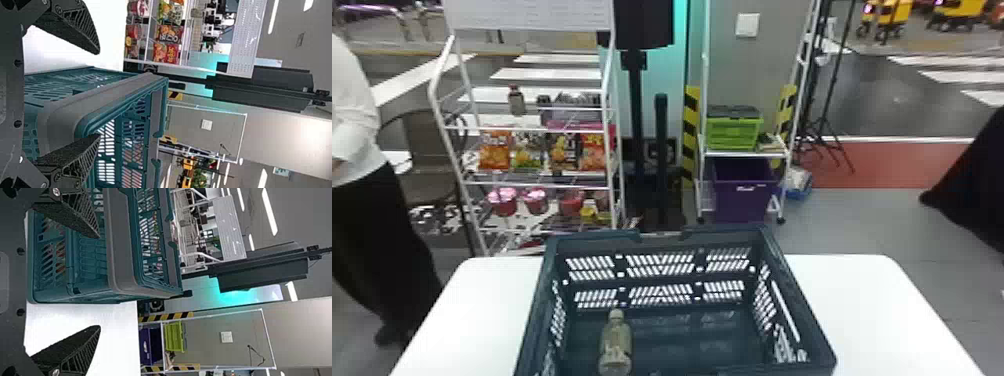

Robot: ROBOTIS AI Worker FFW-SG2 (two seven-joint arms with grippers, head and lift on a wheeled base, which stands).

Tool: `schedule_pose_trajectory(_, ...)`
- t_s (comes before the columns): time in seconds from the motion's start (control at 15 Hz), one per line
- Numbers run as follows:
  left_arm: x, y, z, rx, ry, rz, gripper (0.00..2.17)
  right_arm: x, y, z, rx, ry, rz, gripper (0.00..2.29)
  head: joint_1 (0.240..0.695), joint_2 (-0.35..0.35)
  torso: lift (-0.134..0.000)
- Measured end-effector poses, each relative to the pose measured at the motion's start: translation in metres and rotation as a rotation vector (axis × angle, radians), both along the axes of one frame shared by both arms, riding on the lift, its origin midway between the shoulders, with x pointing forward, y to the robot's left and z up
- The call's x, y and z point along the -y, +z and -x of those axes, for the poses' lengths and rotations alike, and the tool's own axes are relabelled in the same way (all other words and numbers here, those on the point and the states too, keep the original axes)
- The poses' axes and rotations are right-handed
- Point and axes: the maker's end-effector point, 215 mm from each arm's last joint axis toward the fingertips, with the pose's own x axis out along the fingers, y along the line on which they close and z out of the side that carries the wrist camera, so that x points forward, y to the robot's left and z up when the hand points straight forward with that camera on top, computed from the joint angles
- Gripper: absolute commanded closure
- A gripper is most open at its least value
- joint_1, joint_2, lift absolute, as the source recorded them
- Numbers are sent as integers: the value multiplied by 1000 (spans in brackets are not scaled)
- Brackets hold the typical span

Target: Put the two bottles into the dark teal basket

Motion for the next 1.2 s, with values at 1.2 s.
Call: schedule_pose_trajectory(1.2, -82, -67, 4, -152, 331, 1, 134, -4, -20, -1, -40, 1, -17, 63, 499, 0, 0)
